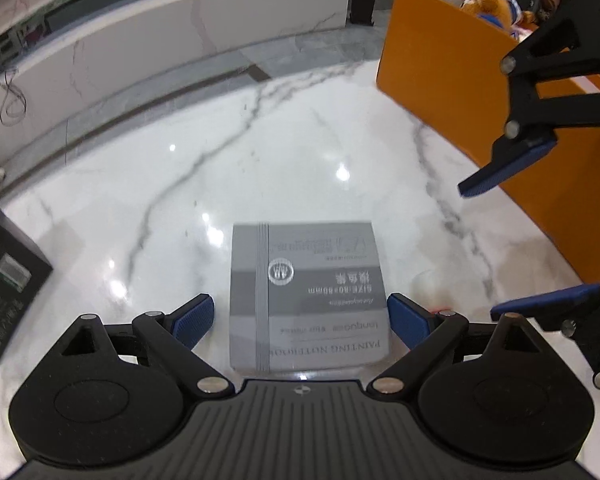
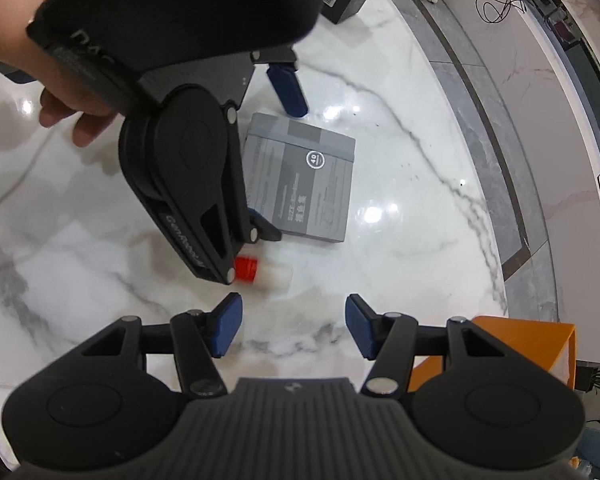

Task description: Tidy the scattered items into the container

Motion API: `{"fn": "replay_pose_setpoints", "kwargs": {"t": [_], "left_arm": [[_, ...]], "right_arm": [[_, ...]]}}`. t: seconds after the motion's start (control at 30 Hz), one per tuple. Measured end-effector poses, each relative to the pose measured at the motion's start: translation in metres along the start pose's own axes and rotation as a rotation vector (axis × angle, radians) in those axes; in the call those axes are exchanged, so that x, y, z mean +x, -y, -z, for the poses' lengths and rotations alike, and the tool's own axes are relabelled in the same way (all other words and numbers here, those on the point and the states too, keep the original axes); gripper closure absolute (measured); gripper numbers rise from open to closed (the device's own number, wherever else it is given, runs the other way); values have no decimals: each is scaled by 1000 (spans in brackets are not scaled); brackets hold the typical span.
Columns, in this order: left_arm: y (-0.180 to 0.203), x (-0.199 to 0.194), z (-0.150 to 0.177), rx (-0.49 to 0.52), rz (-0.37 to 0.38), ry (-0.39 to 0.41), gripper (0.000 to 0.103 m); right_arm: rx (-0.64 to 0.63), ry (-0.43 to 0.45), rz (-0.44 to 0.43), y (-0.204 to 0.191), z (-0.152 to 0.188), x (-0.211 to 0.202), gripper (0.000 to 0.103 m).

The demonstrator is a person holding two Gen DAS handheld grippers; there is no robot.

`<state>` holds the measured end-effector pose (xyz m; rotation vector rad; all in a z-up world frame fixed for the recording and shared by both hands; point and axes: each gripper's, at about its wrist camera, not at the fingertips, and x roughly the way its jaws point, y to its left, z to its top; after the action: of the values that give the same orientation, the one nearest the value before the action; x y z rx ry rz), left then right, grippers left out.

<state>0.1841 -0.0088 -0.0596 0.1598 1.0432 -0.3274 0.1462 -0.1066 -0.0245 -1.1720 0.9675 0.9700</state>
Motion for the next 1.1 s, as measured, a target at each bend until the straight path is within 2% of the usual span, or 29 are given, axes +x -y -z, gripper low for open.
{"fn": "replay_pose_setpoints", "kwargs": {"t": [0.07,0.13,0.4,0.73,1.0,1.03,1.1], "left_arm": [[-1,0,2,-2,0,-10,0],[-2,-3,1,-14,-6,-18,8],[-5,-10,6,-28,-8,-63,8],[-14,-23,31,-27,-16,-75,8],[-19,-32,46,-30,-16,-92,8],[-19,-33,48,-27,-15,-94,8],[-19,-35,51,-25,-15,-94,8]], "right_arm": [[3,3,-3,0,1,0,43],[3,1,-2,-1,2,-1,43],[4,-21,-1,-6,7,0,43],[58,-63,9,-9,21,9,43],[106,-168,-47,-22,33,32,43],[126,-164,-42,-21,35,33,37],[199,-172,-32,-16,38,33,36]]}}
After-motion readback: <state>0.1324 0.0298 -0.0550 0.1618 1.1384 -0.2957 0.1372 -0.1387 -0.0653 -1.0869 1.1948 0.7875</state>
